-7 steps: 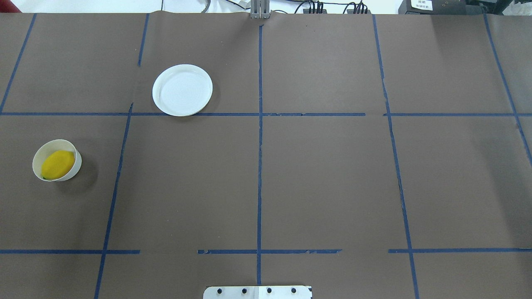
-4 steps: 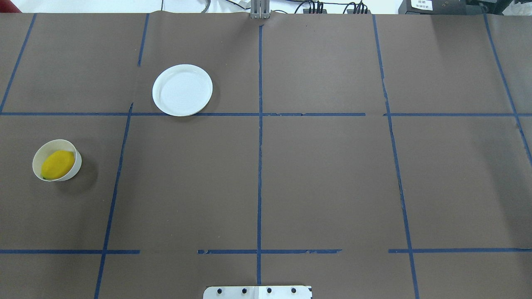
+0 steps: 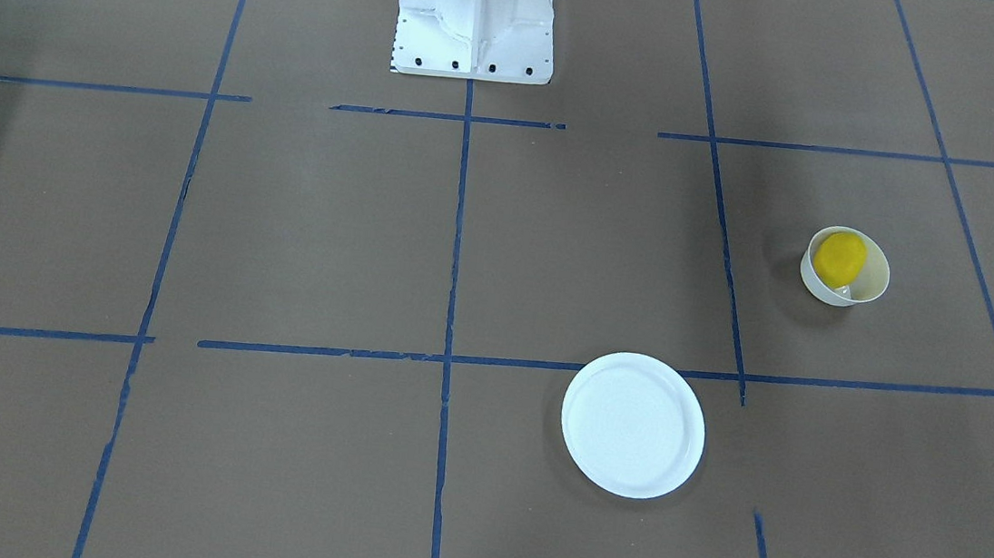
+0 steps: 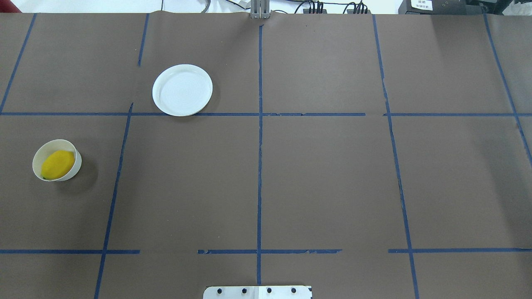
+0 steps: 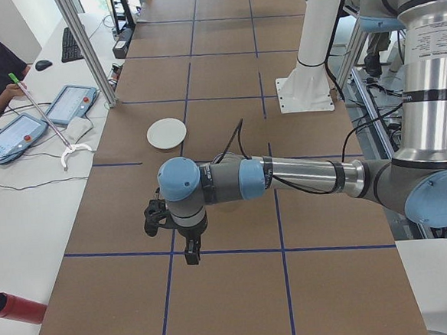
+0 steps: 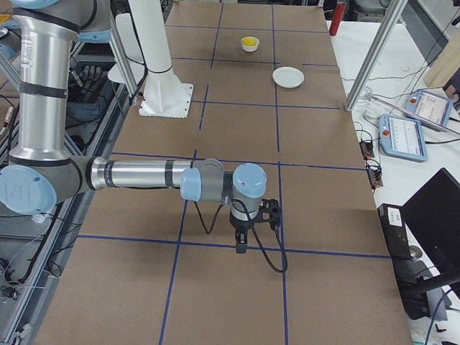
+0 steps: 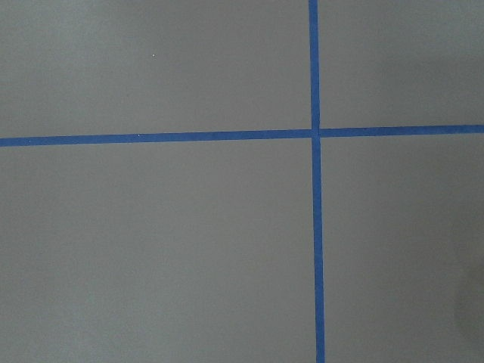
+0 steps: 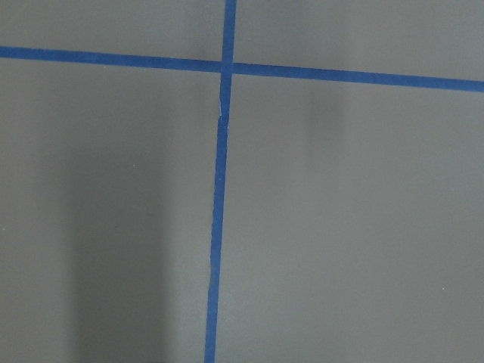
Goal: Move lemon from plate to bowl
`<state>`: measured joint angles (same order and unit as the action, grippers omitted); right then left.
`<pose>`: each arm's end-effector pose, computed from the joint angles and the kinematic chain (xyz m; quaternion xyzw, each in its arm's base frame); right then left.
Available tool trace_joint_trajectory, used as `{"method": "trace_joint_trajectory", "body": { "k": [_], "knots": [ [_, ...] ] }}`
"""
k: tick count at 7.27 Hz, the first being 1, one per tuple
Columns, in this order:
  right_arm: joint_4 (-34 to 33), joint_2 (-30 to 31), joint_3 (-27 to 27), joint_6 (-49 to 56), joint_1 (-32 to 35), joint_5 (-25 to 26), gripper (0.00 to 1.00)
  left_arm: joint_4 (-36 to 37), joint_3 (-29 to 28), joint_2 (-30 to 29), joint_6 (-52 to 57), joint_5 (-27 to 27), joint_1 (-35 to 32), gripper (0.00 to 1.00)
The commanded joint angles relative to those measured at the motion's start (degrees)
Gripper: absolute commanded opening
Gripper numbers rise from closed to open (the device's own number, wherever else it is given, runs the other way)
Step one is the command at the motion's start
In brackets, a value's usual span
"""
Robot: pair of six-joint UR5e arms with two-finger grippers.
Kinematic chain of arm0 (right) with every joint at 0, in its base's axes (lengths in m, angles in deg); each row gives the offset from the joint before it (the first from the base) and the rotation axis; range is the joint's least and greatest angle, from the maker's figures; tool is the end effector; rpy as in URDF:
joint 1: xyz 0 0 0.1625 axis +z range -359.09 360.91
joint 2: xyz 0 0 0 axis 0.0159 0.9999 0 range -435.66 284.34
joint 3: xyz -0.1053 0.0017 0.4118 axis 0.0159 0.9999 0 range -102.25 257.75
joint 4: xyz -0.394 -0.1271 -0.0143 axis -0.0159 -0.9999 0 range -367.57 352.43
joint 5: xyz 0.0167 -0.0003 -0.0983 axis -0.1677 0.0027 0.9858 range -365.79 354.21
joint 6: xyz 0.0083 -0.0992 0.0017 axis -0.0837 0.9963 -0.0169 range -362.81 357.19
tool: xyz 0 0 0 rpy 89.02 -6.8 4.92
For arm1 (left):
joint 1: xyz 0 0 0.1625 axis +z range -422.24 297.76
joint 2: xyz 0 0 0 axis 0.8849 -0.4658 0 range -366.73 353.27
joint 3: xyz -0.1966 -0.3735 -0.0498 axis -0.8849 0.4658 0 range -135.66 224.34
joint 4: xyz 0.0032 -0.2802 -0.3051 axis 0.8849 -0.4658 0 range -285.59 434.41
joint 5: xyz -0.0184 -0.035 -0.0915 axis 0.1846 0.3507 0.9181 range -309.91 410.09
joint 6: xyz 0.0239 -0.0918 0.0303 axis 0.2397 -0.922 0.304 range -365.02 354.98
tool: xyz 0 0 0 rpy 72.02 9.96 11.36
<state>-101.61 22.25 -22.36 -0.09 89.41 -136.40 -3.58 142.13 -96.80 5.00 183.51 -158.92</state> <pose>0.0572 -0.4323 0.6472 -0.0114 -0.3471 -0.0289 0.9373 -0.1207 -0.4724 0.6131 0.0205 0.3706 0.0137 0.9285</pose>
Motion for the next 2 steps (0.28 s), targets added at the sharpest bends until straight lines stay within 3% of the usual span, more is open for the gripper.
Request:
{"method": "trace_joint_trajectory", "body": {
  "k": [1,2],
  "knots": [
    [0.0,0.0,0.0,0.0,0.0,0.0,1.0,1.9,1.0,-0.3,0.1,0.1,0.0,1.0],
    [0.0,0.0,0.0,0.0,0.0,0.0,1.0,1.9,1.1,-0.3,0.1,0.0,0.0,1.0]
  ]
}}
